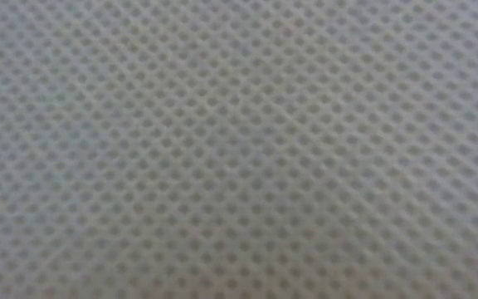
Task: Sort clothes
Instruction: Put the gray shorts into the brown laundry organizer
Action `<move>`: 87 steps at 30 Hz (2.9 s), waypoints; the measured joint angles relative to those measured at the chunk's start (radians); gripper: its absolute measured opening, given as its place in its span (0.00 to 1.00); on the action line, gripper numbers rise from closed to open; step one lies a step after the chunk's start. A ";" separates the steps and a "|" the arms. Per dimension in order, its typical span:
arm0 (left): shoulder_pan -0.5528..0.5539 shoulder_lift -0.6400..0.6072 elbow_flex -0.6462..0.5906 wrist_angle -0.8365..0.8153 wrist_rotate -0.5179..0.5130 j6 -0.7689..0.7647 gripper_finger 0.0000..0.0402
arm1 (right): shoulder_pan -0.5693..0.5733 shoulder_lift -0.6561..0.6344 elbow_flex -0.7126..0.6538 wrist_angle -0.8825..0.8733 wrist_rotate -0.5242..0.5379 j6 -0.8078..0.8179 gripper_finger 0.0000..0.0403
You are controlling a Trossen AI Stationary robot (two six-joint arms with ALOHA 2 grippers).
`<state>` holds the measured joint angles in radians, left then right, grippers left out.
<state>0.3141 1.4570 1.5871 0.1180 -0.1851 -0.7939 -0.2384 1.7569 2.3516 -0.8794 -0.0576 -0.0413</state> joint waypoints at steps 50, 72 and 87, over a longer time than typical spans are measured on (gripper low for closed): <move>0.008 -0.016 0.003 -0.196 0.192 0.033 0.22 | -0.026 -0.153 0.000 0.040 0.086 0.072 0.02; -0.008 -0.014 0.002 0.221 0.081 -0.127 0.03 | 0.042 -0.142 0.002 0.044 0.060 -0.131 0.37; -0.013 -0.014 0.002 0.220 -0.049 -0.140 0.02 | 0.101 -0.021 0.000 0.208 0.268 -0.240 0.81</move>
<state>0.3012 1.4429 1.5890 0.3382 -0.2340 -0.9337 -0.1375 1.7361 2.3512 -0.6710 0.2103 -0.2818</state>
